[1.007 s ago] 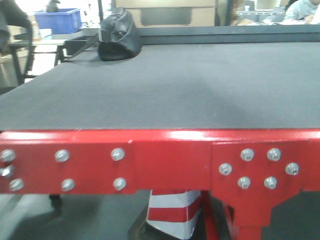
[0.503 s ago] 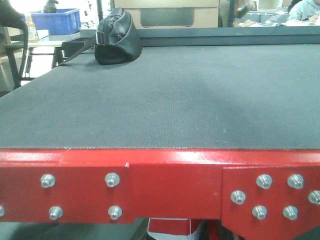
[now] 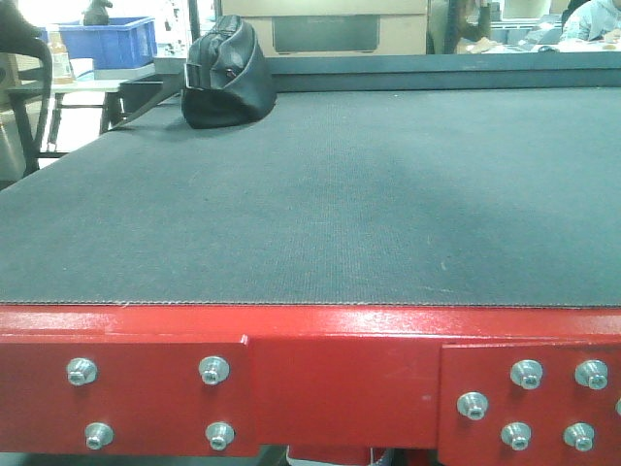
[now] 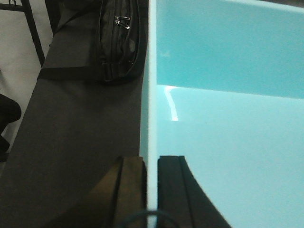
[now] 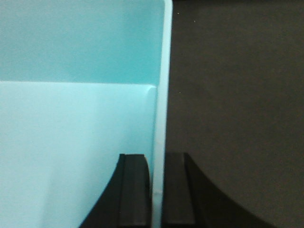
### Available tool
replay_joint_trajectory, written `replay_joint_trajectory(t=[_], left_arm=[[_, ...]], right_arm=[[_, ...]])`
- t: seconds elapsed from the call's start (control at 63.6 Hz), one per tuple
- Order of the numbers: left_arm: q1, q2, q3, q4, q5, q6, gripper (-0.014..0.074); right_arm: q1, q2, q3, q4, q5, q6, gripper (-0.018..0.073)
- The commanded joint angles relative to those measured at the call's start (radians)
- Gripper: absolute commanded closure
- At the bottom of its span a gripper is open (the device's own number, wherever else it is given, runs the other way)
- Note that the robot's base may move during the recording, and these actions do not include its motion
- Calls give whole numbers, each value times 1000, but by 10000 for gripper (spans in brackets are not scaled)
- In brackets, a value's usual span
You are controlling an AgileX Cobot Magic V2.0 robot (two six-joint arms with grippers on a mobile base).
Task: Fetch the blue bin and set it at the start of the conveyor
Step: 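Hold the bin in both grippers while driving to the red conveyor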
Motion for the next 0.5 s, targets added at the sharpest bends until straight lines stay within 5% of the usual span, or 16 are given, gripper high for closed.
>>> replay_joint_trajectory(t=[0.0,0.488], left_arm=[[-5,-15,-11,13,-44,-4,707],[-5,-15,-11,13,-48,-4,707]], right_arm=[[0,-10,-13,-2,-20,-8,713],[0,-10,-13,0,-32,-8,713]])
